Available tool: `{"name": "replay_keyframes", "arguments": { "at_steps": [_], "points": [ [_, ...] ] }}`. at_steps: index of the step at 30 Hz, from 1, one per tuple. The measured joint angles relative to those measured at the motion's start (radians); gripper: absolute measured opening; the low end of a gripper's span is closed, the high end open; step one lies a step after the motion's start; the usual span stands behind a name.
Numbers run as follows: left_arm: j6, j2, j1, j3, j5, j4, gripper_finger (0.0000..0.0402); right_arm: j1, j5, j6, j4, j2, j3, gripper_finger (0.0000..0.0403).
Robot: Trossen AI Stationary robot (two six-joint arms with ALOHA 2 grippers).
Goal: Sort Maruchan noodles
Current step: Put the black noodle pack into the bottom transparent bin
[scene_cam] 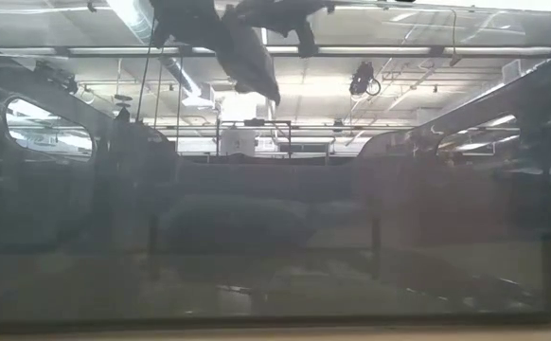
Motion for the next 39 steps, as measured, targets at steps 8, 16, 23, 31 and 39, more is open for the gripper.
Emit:
{"name": "replay_keyframes", "arguments": {
  "at_steps": [8,16,23,31,39],
  "points": [
    [-0.12,-0.082,0.005,0.08,0.123,-0.268,0.0043,-0.034,-0.002,-0.044,-0.065,-0.082,0.0,0.0183],
    [-0.659,-0.135,-0.04,0.322,0.363,-0.897,0.0005,-0.04,-0.003,-0.156,-0.187,-0.204,0.002,0.0218],
    [-1.124,-0.147,-0.225,0.346,0.456,-1.242,0.0004,-0.04,-0.003,-0.161,-0.291,-0.235,0.002,0.0215],
    [-1.437,-0.138,-0.307,0.17,0.383,-1.238,0.0003,-0.04,-0.003,-0.158,-0.312,-0.227,0.001,0.0215],
    [-1.458,-0.129,-0.26,-0.038,0.355,-0.98,0.0003,-0.042,-0.003,-0.16,-0.329,-0.229,0.001,0.0215]
  ]
}}
